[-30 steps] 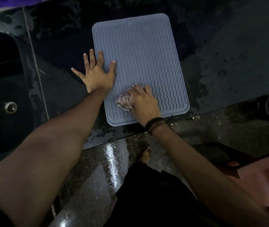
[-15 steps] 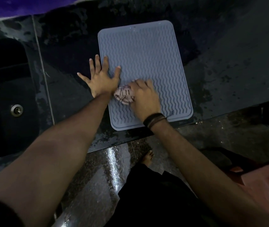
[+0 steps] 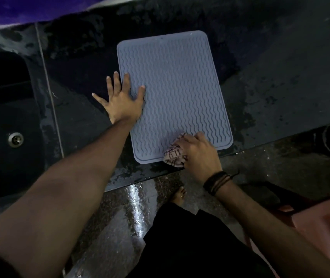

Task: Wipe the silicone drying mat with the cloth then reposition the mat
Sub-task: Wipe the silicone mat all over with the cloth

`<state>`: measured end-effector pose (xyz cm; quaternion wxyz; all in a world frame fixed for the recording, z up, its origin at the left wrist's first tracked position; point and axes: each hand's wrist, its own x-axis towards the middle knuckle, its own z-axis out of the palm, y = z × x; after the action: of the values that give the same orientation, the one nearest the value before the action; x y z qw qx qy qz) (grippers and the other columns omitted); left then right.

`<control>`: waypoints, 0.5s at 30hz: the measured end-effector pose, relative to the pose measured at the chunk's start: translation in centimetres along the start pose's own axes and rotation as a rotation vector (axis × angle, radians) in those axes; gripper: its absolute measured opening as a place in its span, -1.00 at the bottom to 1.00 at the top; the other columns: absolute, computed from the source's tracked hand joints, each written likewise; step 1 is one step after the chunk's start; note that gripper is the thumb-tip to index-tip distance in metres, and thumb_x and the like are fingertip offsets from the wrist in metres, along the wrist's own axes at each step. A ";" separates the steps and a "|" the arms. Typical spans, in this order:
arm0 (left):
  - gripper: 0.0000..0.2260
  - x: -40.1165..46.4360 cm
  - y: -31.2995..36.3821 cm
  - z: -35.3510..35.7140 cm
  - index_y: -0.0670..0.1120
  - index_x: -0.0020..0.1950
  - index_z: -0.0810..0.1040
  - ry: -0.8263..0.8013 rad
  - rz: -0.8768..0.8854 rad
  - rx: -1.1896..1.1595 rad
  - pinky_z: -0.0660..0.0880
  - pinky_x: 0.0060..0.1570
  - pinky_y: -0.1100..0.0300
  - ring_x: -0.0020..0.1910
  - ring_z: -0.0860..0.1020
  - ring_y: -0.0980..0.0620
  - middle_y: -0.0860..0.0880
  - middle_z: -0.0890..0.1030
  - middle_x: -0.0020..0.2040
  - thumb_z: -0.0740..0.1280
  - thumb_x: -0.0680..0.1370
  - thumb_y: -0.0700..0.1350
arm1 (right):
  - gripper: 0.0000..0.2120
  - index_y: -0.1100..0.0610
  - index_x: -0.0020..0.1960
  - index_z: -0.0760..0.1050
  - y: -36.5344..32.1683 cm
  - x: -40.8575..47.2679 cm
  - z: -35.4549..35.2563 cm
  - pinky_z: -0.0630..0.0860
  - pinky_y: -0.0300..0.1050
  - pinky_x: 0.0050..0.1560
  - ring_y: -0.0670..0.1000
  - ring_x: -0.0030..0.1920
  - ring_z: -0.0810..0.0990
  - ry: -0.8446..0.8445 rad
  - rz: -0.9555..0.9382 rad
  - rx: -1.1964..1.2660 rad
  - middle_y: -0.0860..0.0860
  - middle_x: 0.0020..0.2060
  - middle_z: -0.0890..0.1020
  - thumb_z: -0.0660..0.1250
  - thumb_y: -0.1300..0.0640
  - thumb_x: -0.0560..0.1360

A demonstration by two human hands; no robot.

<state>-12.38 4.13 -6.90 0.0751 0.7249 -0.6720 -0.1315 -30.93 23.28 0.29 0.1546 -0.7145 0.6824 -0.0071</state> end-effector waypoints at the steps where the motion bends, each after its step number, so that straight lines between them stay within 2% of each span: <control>1: -0.33 0.0 0.0 0.0 0.15 0.64 0.14 0.003 0.002 0.001 -0.26 0.42 -0.50 0.65 -0.07 -0.04 0.00 0.08 0.67 -0.06 0.59 0.43 | -0.63 0.06 0.15 0.56 0.3 0.6 -0.6 0.54 0.02 -0.04 0.11 0.15 0.44 0.008 0.021 -0.019 -0.01 0.11 0.59 0.45 0.23 0.36; 4: -0.33 0.0 0.1 -0.1 0.14 0.64 0.14 -0.005 -0.003 -0.002 -0.26 0.42 -0.50 0.65 -0.07 -0.04 0.00 0.08 0.67 -0.06 0.59 0.42 | -0.60 0.08 0.16 0.56 1.1 4.2 -2.6 0.57 0.10 0.02 0.15 0.21 0.45 0.117 0.100 0.016 0.04 0.09 0.61 0.51 0.08 0.35; 6: -0.33 -0.1 0.1 -0.2 0.14 0.64 0.14 -0.004 0.001 0.002 -0.26 0.43 -0.49 0.65 -0.08 -0.04 0.01 0.07 0.67 -0.05 0.59 0.42 | -0.57 0.11 0.21 0.55 1.5 8.4 -3.7 0.55 0.10 0.07 0.18 0.24 0.43 0.212 0.115 0.076 0.08 0.12 0.60 0.50 0.14 0.36; 8: -0.33 -0.1 0.2 -0.3 0.14 0.64 0.14 -0.005 0.000 0.002 -0.25 0.43 -0.49 0.65 -0.07 -0.04 0.01 0.07 0.67 -0.04 0.59 0.41 | -0.55 0.14 0.27 0.52 1.5 12.1 -3.8 0.54 0.08 0.12 0.18 0.28 0.40 0.194 0.109 0.105 0.09 0.17 0.59 0.44 0.25 0.39; 10: -0.33 -0.1 0.2 -0.3 0.14 0.64 0.15 0.004 -0.004 0.007 -0.25 0.43 -0.49 0.65 -0.06 -0.04 0.01 0.08 0.67 -0.03 0.59 0.42 | -0.54 0.15 0.33 0.48 1.1 13.8 -2.8 0.51 0.06 0.17 0.16 0.34 0.35 0.101 0.114 0.087 0.08 0.25 0.54 0.40 0.27 0.43; 13: -0.33 0.0 0.2 -0.1 0.15 0.63 0.15 0.005 -0.011 0.013 -0.26 0.43 -0.49 0.65 -0.06 -0.03 0.01 0.09 0.66 -0.05 0.59 0.43 | -0.57 0.15 0.32 0.48 1.5 12.0 -1.2 0.53 0.06 0.14 0.18 0.34 0.34 0.109 0.085 0.049 0.07 0.29 0.51 0.35 0.29 0.46; 15: -0.33 0.0 0.2 0.0 0.16 0.63 0.14 0.004 -0.016 0.020 -0.26 0.42 -0.49 0.65 -0.06 -0.03 0.02 0.09 0.66 -0.06 0.58 0.43 | -0.56 0.13 0.27 0.51 2.0 9.0 -0.6 0.56 0.12 0.09 0.19 0.28 0.40 0.133 0.068 0.078 0.06 0.26 0.53 0.41 0.30 0.40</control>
<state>-12.54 4.13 -6.81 0.0682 0.7313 -0.6672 -0.1242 -32.38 14.33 -1.38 0.1370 -0.6822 0.7142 -0.0759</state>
